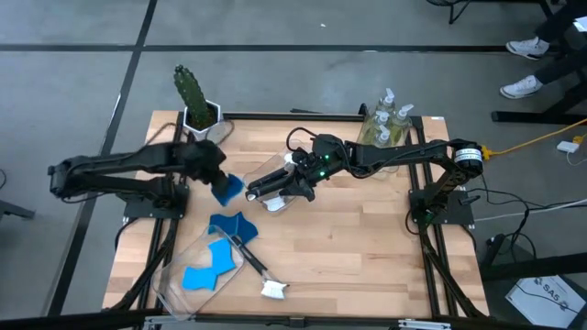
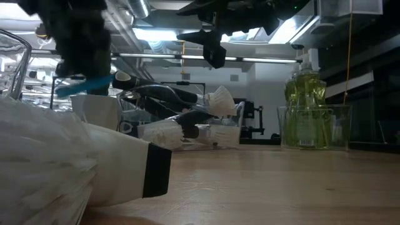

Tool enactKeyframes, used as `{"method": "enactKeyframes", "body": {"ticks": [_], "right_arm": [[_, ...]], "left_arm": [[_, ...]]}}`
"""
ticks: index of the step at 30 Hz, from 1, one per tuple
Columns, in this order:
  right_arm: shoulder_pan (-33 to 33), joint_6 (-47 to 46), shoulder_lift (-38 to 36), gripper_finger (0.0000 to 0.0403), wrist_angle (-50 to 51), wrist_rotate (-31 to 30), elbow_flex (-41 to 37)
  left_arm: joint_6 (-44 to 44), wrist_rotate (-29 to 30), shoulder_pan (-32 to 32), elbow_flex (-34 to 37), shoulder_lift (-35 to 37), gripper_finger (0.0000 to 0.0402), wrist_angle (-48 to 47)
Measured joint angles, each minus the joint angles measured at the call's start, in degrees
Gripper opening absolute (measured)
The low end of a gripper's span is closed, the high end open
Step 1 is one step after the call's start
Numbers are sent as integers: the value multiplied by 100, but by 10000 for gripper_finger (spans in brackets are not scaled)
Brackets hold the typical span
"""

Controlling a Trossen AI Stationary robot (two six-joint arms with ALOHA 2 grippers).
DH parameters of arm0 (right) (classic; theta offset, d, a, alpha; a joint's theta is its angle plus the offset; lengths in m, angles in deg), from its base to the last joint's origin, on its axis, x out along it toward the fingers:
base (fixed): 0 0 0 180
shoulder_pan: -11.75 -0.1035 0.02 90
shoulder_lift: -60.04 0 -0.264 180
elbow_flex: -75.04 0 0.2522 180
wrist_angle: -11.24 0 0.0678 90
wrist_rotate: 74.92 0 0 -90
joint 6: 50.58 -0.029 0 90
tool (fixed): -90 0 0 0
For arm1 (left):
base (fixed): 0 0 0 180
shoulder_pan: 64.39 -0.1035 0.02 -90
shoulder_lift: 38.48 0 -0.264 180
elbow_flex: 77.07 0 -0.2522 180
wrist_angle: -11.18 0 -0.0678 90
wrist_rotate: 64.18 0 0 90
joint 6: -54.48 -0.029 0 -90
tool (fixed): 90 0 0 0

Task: Pick & Place Kitchen Sink Supplies
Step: Put the blue sponge into the bottom transparent bin

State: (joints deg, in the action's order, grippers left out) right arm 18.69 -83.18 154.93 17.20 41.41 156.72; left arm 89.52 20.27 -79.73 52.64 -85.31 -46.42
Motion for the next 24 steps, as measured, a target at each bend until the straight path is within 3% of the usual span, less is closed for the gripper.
{"method": "enactKeyframes", "body": {"ticks": [3,10,16,24], "right_arm": [[0,-7,0,196,-1,0,0],[0,2,0,196,-1,-128,0],[-20,4,0,196,0,-129,0],[-81,174,0,196,26,-129,0]], "left_arm": [[17,-208,0,-330,311,3,55],[-346,-1460,349,-738,887,3,940],[828,-1947,1161,-770,1119,3,1383],[2587,-2284,2792,-770,954,4,1363]]}}
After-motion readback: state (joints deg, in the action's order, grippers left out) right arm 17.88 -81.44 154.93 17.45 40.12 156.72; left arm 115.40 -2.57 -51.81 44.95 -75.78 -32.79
